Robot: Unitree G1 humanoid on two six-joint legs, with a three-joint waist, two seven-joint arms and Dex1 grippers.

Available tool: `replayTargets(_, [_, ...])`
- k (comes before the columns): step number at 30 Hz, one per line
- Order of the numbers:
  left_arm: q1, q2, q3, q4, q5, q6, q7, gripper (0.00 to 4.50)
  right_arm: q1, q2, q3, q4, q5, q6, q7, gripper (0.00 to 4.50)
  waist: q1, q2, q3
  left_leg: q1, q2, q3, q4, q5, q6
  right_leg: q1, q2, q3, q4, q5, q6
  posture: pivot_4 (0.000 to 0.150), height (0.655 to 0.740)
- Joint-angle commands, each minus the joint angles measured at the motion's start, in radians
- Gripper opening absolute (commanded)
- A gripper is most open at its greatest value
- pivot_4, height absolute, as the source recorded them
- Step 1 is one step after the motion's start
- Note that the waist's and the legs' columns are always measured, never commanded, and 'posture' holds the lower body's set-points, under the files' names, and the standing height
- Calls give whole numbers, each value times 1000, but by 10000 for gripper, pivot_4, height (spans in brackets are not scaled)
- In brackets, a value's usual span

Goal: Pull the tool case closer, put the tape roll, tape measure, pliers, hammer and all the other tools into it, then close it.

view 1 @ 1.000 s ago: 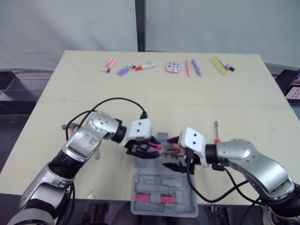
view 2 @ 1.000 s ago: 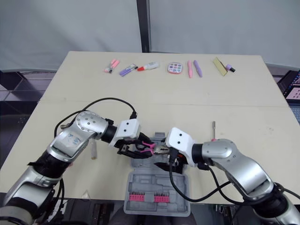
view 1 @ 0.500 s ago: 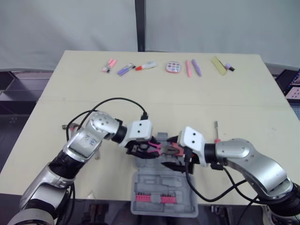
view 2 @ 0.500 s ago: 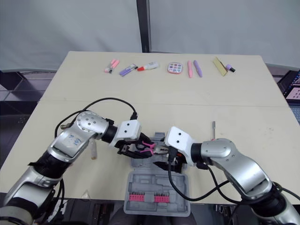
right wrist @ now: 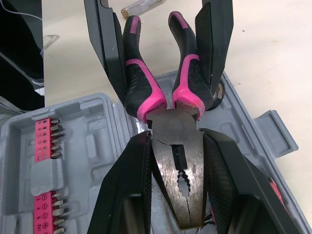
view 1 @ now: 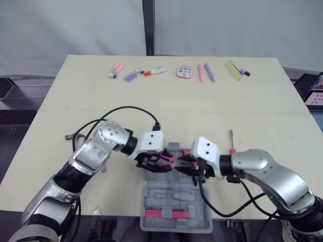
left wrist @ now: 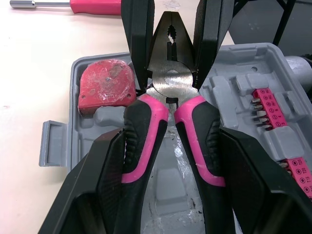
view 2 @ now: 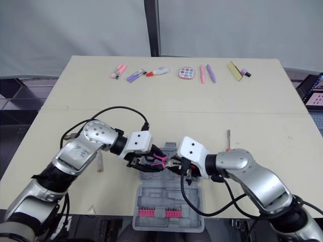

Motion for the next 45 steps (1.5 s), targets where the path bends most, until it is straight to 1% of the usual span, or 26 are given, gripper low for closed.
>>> replayTargets(1, [1, -11, 0, -31, -8, -2, -4, 24101, -18, 12, -8, -32, 8, 1, -9, 9830, 0, 0, 0, 0, 0, 0, 0, 0, 0, 0, 0, 0, 0, 0, 0, 1500, 7134])
replayTargets(9, [-2, -9, 3, -12, 10, -5, 8, 24101, -23, 17, -13, -29, 5, 11, -14, 9830, 0, 0, 0, 0, 0, 0, 0, 0, 0, 0, 0, 0, 0, 0, 0, 1500, 7134])
replayTargets(11, [-8, -8, 2, 3, 20, 14, 18, 34578, -23, 19, -13, -24, 1, 7, -16, 9830, 0, 0, 0, 0, 0, 0, 0, 0, 0, 0, 0, 0, 0, 0, 0, 1500, 7134])
replayTargets(12, [-9, -6, 2, 4, 19, 17, 14, 38019, -22, 19, -12, -23, -1, 4, -15, 9830, -1, 0, 0, 0, 0, 0, 0, 0, 0, 0, 0, 0, 0, 0, 0, 1500, 7134])
replayTargets(13, [-11, -10, 8, 4, 11, 20, 11, 42537, -21, 21, -12, -22, -3, 3, -16, 9830, -1, 0, 0, 0, 0, 0, 0, 0, 0, 0, 0, 0, 0, 0, 0, 1500, 7134])
replayTargets(14, [-13, -13, 15, 4, 3, 20, 8, 43872, -20, 22, -12, -21, -5, 2, -17, 9830, 0, 0, 0, 0, 0, 0, 0, 0, 0, 0, 0, 0, 0, 0, 0, 1500, 7134])
replayTargets(19, [-14, -16, 54, 8, -23, 20, 8, 43872, -15, 25, -12, -17, -11, -4, -17, 9830, -1, 0, 0, 0, 0, 0, 0, 0, 0, 0, 0, 0, 0, 0, 0, 1500, 7134])
replayTargets(21, [-6, -16, 114, 1, -70, 33, 13, 43872, -3, 18, -17, -16, -14, -15, -12, 9830, -1, 0, 0, 0, 0, 0, 0, 0, 0, 0, 0, 0, 1, 0, 0, 1500, 7134])
replayTargets(24, [34, 7, 265, -21, -192, 34, -6, 43872, 22, -16, -38, -8, -21, -51, 14, 9830, -1, 0, 0, 0, 0, 0, 0, 0, 0, -1, 0, 0, 2, 0, 0, 1500, 7134])
replayTargets(28, [125, 23, 406, -50, -280, -32, -4, 43872, 52, -62, -63, 24, -31, -129, 60, 9830, -4, 0, 0, 0, 0, 0, 0, 0, 0, -4, 0, 0, 3, 0, 0, 1500, 7134])
replayTargets(30, [167, 29, 451, -61, -311, -49, -2, 43872, 65, -81, -72, 45, -40, -173, 81, 9830, -3, 0, 0, 0, 0, 1, -1, 0, 0, -4, -1, 0, 4, 0, 0, 1500, 7134])
replayTargets(34, [267, 55, 509, -64, -346, -84, -16, 43872, 80, -109, -94, 89, -47, -240, 122, 9830, -3, 0, 0, -1, 0, 1, 0, 0, 0, -4, -1, 0, 3, 0, 0, 1500, 7134])
replayTargets(38, [417, 71, 559, -31, -329, -233, -53, 43872, 79, -136, -111, 135, -49, -311, 175, 9830, -3, 0, 0, -1, 0, 1, -1, 0, 0, -4, -1, 0, 3, 0, 0, 1500, 7134])
replayTargets(41, [488, 69, 569, -5, -326, -334, -92, 43872, 73, -141, -106, 155, -50, -332, 201, 9830, -2, 0, 0, -1, 1, 1, -1, 0, 0, -5, -1, 0, 2, 0, 0, 1500, 7134])
replayTargets(43, [533, 76, 563, 18, -302, -408, -111, 43872, 63, -139, -97, 178, -60, -348, 216, 9830, -2, 0, 0, -1, 1, 1, -1, 0, -1, -5, -1, 0, 2, 0, 0, 1500, 7134])
replayTargets(45, [555, 75, 562, 37, -292, -449, -110, 43872, 53, -134, -85, 196, -72, -366, 229, 9830, -2, 0, 0, -1, 1, 1, -1, 0, 0, -5, -1, 0, 2, 0, 0, 1500, 7134])
